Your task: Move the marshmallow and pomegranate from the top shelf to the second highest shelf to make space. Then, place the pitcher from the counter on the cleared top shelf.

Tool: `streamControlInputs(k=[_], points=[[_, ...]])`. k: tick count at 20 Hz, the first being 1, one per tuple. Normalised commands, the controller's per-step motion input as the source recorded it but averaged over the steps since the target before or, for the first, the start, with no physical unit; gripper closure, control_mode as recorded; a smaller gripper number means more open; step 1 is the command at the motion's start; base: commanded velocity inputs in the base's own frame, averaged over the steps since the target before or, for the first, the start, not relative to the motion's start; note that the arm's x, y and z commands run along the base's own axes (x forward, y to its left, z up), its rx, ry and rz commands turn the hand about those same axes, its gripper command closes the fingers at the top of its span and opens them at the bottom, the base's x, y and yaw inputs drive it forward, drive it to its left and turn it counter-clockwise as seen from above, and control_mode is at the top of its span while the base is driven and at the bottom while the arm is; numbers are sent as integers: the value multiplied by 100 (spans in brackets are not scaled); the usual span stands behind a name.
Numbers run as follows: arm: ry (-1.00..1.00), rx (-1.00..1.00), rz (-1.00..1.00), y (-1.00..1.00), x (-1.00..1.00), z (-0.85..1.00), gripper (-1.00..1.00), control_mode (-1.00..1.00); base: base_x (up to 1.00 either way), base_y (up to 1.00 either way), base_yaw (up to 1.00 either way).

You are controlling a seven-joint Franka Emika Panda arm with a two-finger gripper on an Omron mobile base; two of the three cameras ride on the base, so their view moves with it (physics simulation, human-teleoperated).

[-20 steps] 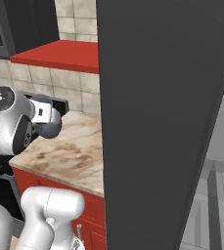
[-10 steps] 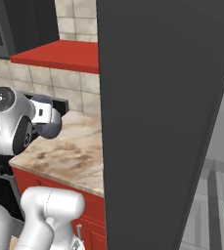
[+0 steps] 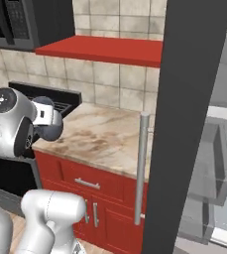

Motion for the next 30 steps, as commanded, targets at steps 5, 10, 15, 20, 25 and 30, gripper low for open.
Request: streamControlInputs(k=[5, 10, 15, 20, 25, 30], points=[[0, 0, 0, 0, 0, 0, 100, 100, -97, 35, -7], [0, 0, 0, 0, 0, 0, 100, 100, -99, 29, -27], [0, 0, 0, 0, 0, 0, 100, 100, -100, 18, -34], [0, 0, 0, 0, 0, 0, 100, 100, -100, 6, -34], [0, 0, 0, 0, 0, 0, 100, 100, -52, -7, -35], [0, 0, 0, 0, 0, 0, 100, 100, 0, -55, -26]])
